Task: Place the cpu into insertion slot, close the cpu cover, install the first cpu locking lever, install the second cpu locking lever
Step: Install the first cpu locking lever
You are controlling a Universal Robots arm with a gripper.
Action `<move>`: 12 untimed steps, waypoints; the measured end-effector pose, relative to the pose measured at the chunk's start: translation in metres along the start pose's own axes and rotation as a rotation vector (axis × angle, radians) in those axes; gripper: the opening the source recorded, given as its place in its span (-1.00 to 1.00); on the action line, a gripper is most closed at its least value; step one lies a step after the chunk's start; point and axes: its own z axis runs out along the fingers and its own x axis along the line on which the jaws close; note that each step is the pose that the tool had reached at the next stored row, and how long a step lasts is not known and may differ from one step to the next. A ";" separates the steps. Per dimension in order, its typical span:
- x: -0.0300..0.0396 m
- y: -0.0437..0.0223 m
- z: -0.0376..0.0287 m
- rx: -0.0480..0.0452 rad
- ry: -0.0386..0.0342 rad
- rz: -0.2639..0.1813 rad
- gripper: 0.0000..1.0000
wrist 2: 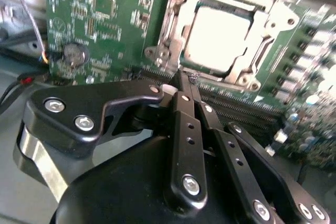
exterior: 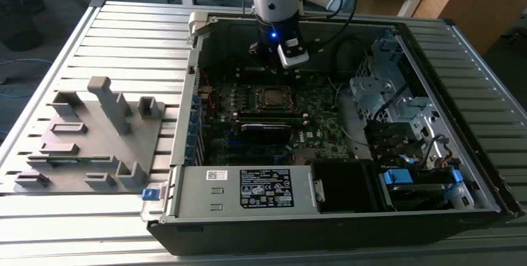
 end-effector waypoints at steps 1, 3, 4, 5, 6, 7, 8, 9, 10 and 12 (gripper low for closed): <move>0.0000 0.0000 0.0000 0.0157 -0.0031 -0.003 -0.80; 0.0000 0.0001 0.0001 0.0441 -0.0089 -0.008 -0.80; 0.0000 0.0000 0.0000 0.0508 -0.0105 -0.009 -0.80; 0.0000 0.0000 0.0001 0.0512 -0.0106 -0.009 -0.80; 0.0000 0.0000 0.0000 0.0514 -0.0106 -0.009 -0.80; 0.0000 0.0000 0.0000 0.0515 -0.0107 -0.009 -0.80; 0.0000 0.0000 0.0000 0.0515 -0.0106 -0.009 -0.80; 0.0000 0.0000 0.0000 0.0516 -0.0107 -0.009 -0.80; 0.0000 0.0000 0.0000 0.0516 -0.0107 -0.009 -0.80; 0.0000 0.0000 0.0000 0.0517 -0.0107 -0.009 -0.80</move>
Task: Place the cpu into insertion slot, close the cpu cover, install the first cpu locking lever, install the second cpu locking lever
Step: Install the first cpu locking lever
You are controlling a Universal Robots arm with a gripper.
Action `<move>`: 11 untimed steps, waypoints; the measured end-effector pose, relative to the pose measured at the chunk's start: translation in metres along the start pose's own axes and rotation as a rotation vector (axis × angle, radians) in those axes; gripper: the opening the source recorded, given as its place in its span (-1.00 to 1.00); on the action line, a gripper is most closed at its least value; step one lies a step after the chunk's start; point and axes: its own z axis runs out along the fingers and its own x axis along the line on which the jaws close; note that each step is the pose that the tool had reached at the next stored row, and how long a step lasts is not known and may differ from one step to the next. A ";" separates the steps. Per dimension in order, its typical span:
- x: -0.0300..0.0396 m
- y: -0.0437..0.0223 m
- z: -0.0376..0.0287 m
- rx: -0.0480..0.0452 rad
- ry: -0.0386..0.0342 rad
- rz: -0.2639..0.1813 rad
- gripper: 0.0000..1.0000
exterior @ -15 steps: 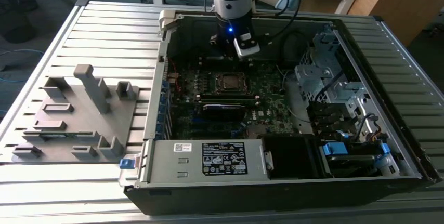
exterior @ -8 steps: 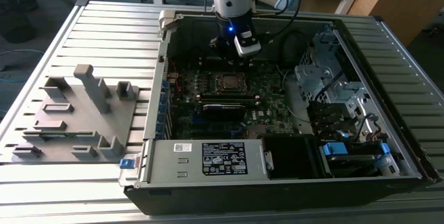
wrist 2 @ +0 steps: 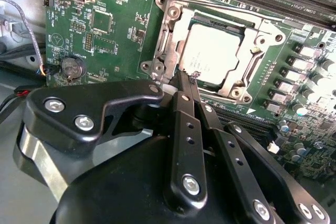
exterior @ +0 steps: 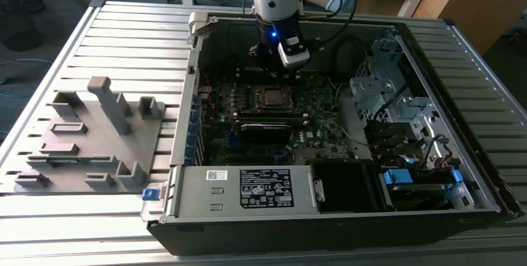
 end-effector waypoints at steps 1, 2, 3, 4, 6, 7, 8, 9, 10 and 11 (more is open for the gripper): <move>-0.0001 0.0000 -0.0002 0.0002 0.0001 0.000 -0.80; -0.0002 0.0000 -0.0010 0.0004 0.0002 0.000 -0.80; -0.0004 0.0001 -0.0022 0.0001 0.0000 0.000 -0.80; -0.0006 0.0001 -0.0036 0.0001 0.0000 0.000 -0.80; -0.0010 0.0002 -0.0059 0.0001 0.0000 0.000 -0.80; -0.0011 0.0002 -0.0063 0.0000 0.0000 0.000 -0.80; -0.0011 0.0002 -0.0063 -0.0001 0.0000 0.000 -0.80; -0.0011 0.0003 -0.0063 -0.0001 -0.0001 0.000 -0.80; -0.0011 0.0003 -0.0063 -0.0001 -0.0001 0.000 -0.80; -0.0011 0.0002 -0.0063 -0.0001 0.0000 0.000 -0.80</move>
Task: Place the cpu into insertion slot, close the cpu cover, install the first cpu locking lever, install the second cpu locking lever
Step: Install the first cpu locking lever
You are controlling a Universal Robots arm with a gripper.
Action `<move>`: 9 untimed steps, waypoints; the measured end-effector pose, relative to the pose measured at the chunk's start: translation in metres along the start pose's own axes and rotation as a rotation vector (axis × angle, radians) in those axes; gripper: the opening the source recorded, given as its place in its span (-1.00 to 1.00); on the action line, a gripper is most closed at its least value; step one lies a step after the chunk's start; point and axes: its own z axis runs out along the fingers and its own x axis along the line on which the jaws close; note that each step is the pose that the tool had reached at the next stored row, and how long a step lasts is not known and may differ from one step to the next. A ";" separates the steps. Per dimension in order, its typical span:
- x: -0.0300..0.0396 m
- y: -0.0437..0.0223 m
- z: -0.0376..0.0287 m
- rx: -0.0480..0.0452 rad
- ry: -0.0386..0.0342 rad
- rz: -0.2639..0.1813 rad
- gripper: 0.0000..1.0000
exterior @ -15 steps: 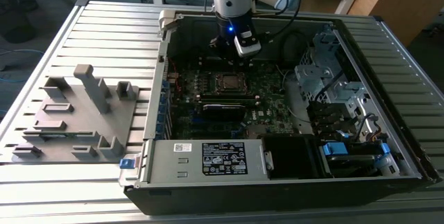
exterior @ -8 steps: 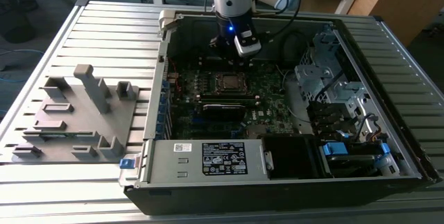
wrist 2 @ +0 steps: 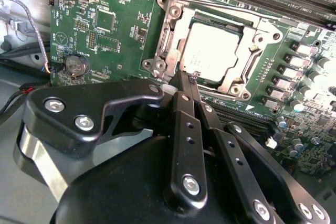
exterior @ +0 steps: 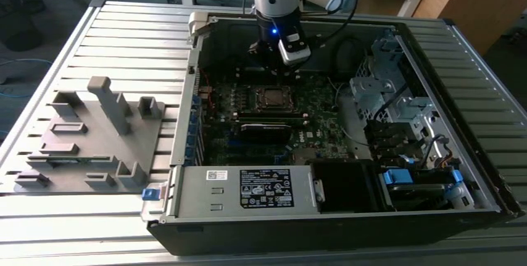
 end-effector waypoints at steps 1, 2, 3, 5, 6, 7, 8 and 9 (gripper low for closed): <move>0.0000 0.0000 0.0000 0.0000 0.0000 0.000 -0.80; 0.0000 0.0000 0.0000 0.0000 0.0002 0.000 -0.80; 0.0000 0.0000 -0.0001 0.0007 0.0021 0.000 -0.80; 0.0000 0.0000 0.0002 0.0032 0.0112 0.000 -0.80; 0.0001 0.0000 0.0004 0.0050 0.0187 0.000 -0.80; 0.0001 0.0000 0.0006 0.0071 0.0269 0.000 -0.80; 0.0001 0.0000 0.0008 0.0095 0.0354 0.000 -0.80; 0.0001 0.0000 0.0011 0.0124 0.0461 -0.001 -0.80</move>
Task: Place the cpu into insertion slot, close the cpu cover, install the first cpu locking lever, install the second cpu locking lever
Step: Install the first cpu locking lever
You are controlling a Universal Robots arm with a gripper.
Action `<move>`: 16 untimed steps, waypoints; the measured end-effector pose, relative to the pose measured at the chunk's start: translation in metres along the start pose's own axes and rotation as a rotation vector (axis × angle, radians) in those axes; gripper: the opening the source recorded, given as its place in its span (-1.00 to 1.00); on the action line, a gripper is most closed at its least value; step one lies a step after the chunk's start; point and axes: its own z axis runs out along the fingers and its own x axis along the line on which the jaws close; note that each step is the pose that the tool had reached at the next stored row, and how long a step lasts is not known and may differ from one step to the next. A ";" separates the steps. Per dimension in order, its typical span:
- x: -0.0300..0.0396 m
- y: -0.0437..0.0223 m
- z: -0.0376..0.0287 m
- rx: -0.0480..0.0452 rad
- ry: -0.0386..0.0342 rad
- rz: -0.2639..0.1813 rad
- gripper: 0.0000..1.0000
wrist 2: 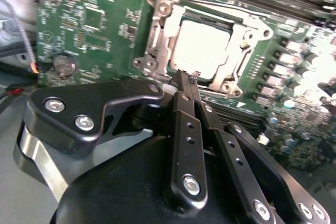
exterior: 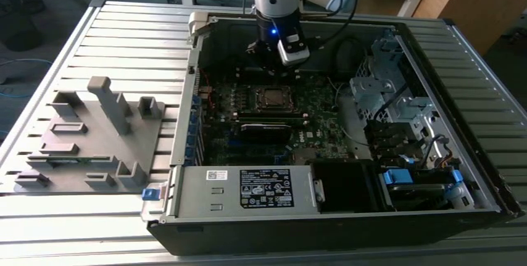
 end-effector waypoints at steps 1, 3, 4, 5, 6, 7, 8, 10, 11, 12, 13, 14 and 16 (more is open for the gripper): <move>0.0000 0.0000 0.0003 0.0035 0.0140 0.000 -0.80; -0.0001 0.0000 0.0005 0.0084 0.0315 0.000 -0.80; -0.0001 0.0000 0.0005 0.0091 0.0337 0.000 -0.80; -0.0001 0.0000 0.0005 0.0096 0.0358 0.000 -0.80; -0.0001 0.0000 0.0005 0.0100 0.0378 0.000 -0.80; -0.0001 0.0000 0.0005 0.0106 0.0399 0.000 -0.80; -0.0001 0.0000 0.0005 0.0107 0.0399 0.000 -0.80; -0.0014 0.0004 0.0009 0.0105 0.0398 -0.001 -0.80; -0.0026 0.0008 0.0012 0.0104 0.0399 -0.003 -0.80; -0.0037 0.0010 0.0014 0.0100 0.0402 -0.007 -0.80; -0.0042 0.0011 0.0015 0.0096 0.0404 -0.012 -0.80; -0.0043 0.0011 0.0016 0.0097 0.0406 -0.019 -0.80; -0.0044 0.0007 0.0018 0.0119 0.0398 -0.032 -0.80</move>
